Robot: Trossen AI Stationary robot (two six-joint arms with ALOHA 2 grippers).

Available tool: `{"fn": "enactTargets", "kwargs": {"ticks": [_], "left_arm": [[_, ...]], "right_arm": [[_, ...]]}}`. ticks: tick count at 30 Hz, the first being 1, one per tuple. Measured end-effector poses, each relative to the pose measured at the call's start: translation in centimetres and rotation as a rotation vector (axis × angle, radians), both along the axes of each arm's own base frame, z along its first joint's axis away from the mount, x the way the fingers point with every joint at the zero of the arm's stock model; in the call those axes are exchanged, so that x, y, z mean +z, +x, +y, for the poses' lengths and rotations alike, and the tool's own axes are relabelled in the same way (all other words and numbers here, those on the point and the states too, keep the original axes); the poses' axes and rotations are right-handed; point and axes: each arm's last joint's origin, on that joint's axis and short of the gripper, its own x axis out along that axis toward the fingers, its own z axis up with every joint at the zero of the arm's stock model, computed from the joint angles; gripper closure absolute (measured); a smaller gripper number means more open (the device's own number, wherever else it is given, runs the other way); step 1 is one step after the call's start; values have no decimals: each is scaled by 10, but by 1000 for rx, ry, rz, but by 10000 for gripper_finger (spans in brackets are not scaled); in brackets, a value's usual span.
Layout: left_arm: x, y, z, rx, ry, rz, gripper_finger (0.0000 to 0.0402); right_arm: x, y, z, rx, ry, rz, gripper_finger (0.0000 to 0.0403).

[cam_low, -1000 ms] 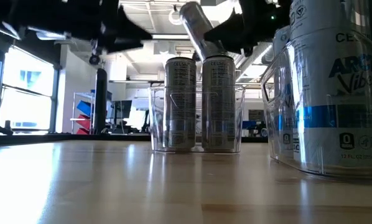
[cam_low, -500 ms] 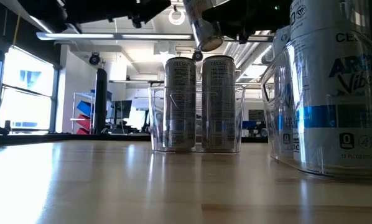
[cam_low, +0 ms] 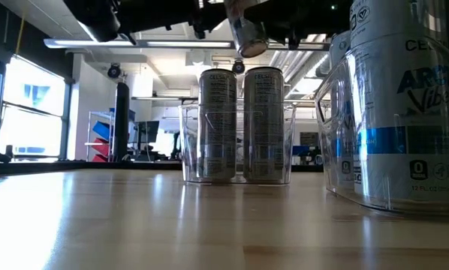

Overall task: Sort soda cans
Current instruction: Adjust the white/yellow soda cans

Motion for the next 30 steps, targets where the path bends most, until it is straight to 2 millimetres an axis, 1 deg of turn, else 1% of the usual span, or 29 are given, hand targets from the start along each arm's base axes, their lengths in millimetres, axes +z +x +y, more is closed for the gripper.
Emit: {"fn": "enactTargets", "kwargs": {"ticks": [6, 11, 15, 18, 21, 24, 26, 30], "left_arm": [[-4, 14, 0, -60, -20, 14, 90], [-7, 18, 0, -80, -21, 31, 128], [-8, 17, 0, -78, -18, 57, 164], [-10, 18, 0, -73, -14, 75, 164], [-15, 19, 1, 20, 8, 135, 164], [-20, 20, 2, 128, 36, 195, 164], [-22, 20, 1, 153, 58, 216, 164], [-22, 19, 2, 194, 71, 224, 164]], "right_arm": [[-2, 0, 0, 4, -5, 17, 186], [-5, 0, 0, 8, -8, 50, 181], [-7, 0, -1, 2, -19, 78, 158], [-9, 0, -5, -8, -17, 105, 136], [-8, -2, -15, -66, 60, 177, 114], [-2, -2, -27, -114, 88, 290, 95], [5, -1, -33, -105, 101, 365, 88], [32, 2, -38, -119, 91, 473, 85]]}}
